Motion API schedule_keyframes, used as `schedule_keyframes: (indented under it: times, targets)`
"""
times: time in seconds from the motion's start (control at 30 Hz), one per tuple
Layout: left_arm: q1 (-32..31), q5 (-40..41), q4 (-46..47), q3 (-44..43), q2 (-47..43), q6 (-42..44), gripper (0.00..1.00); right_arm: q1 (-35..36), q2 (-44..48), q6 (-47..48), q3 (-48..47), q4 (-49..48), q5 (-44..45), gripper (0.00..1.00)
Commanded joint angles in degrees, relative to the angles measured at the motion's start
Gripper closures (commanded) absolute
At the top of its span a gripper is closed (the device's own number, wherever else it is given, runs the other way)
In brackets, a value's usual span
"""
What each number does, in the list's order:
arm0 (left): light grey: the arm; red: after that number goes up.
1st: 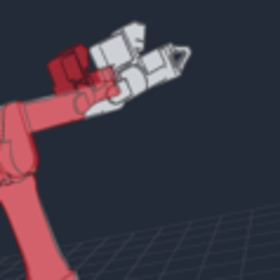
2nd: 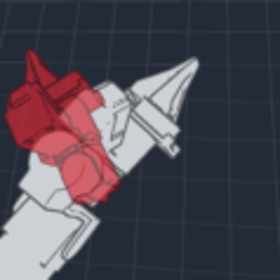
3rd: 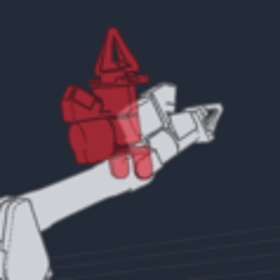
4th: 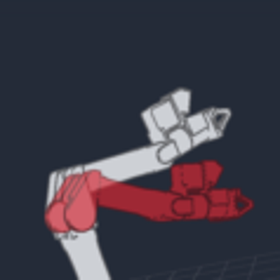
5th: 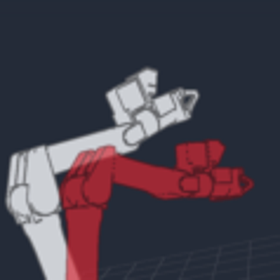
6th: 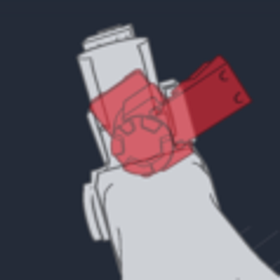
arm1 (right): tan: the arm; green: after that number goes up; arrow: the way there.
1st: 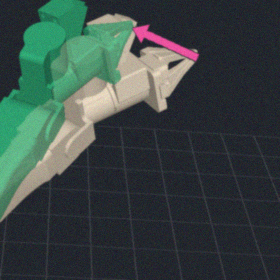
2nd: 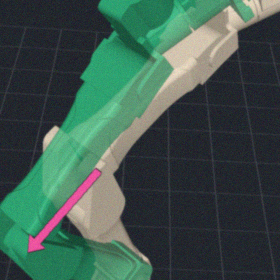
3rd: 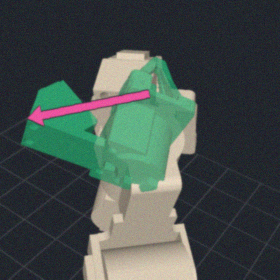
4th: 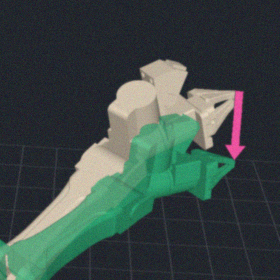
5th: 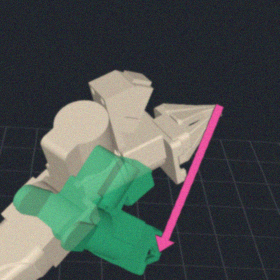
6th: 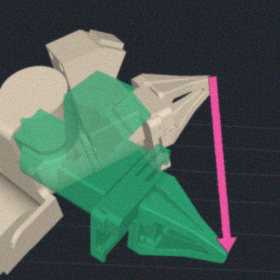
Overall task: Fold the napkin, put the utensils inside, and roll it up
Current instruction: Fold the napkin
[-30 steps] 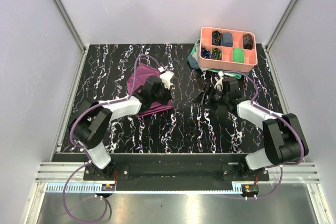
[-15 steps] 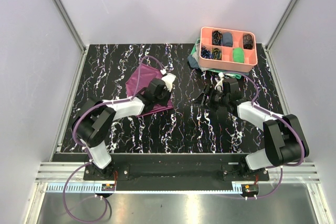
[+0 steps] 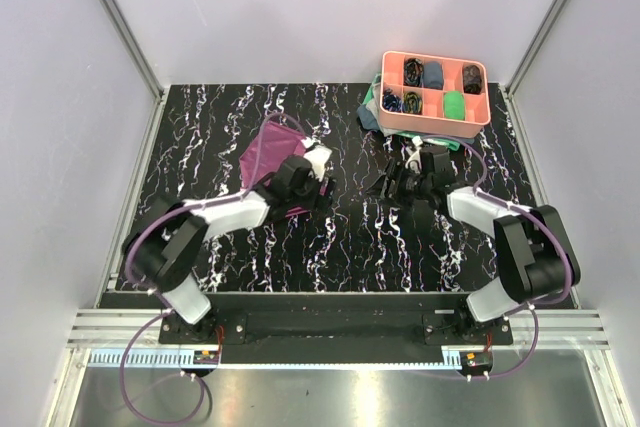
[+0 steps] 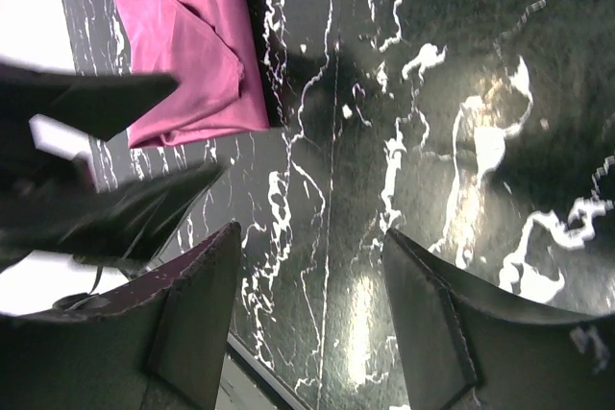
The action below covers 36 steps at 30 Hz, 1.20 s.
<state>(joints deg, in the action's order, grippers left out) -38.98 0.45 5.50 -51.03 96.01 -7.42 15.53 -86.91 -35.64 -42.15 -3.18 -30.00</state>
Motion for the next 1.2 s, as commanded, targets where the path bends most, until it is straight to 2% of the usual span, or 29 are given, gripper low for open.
schedule_keyframes:
  times: [0.0,0.13,0.2,0.33,0.37,0.57,0.63,0.83,1.17]
  targets:
    - [-0.2,3.1,1.2,2.9,-10.3,-4.2,0.13,-0.2,-2.8,1.9,-5.2,-1.4,-2.6,0.31]
    - [0.0,8.9,-1.9,6.3,-19.3,-9.0,0.02,0.4,-8.8,2.9,-10.6,-2.4,-5.7,0.31]
    - [1.7,10.3,-4.1,8.8,-21.9,-12.7,0.01,1.0,-12.7,3.1,-12.7,-2.9,-7.0,0.31]
    - [10.0,5.5,-7.6,15.1,-28.0,-21.3,0.01,3.3,-19.7,4.1,-19.4,-3.0,-9.0,0.31]
    - [14.2,4.0,-8.0,16.4,-29.0,-24.2,0.01,4.2,-22.4,4.3,-20.5,-3.0,-9.5,0.31]
    - [27.3,-4.5,-7.4,26.1,-37.7,-29.3,0.01,8.2,-31.5,4.2,-26.7,-3.0,-11.0,0.31]
    - [29.6,-7.5,-7.3,28.6,-39.5,-29.5,0.01,9.4,-32.9,4.0,-27.8,-3.1,-10.9,0.31]
    - [37.0,-14.0,-5.7,32.2,-40.2,-30.2,0.02,10.3,-34.7,3.6,-27.7,-3.3,-9.7,0.34]
    - [39.0,-16.5,-2.3,32.8,-37.9,-30.1,0.03,12.3,-37.5,4.0,-27.1,-2.9,-9.1,0.54]
